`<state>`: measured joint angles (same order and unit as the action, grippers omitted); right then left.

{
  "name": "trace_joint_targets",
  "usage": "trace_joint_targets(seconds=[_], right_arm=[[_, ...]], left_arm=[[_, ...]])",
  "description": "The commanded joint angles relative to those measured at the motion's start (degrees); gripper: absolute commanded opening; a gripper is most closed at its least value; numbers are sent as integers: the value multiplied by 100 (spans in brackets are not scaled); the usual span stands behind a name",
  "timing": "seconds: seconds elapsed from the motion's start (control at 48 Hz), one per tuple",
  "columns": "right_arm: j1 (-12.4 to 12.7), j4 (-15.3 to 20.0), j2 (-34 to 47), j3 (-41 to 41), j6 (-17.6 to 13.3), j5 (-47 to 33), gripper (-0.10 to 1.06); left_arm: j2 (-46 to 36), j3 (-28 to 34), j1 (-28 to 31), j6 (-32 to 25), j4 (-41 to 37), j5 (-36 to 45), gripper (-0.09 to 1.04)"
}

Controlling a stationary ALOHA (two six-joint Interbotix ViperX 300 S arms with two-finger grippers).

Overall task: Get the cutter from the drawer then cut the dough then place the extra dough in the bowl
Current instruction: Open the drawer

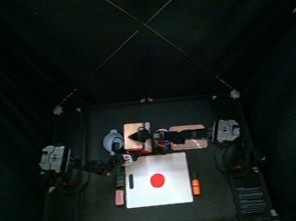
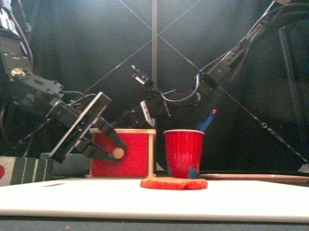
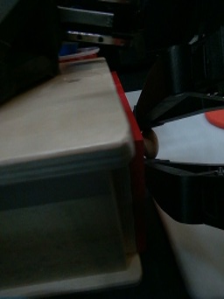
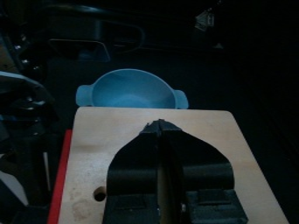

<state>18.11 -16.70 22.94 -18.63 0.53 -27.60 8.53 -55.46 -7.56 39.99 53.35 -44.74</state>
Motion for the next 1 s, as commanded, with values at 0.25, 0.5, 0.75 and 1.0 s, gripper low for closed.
trace_joint_targets(seconds=[0.25,0.5,0.75,1.0], right_arm=[[193,-9,-62,9,18,105,2],[237,-9,-62,-9,18,114,2],[308,-9,-62,0,9,149,2],[316,-9,-62,0,18,211,2]], left_arm=[[-123,70,-255,-9,-18,167,64],[-229,44,-519,-9,-9,316,64],[-378,0,-677,-18,-26,475,64],[-378,44,-826,0,-18,483,64]])
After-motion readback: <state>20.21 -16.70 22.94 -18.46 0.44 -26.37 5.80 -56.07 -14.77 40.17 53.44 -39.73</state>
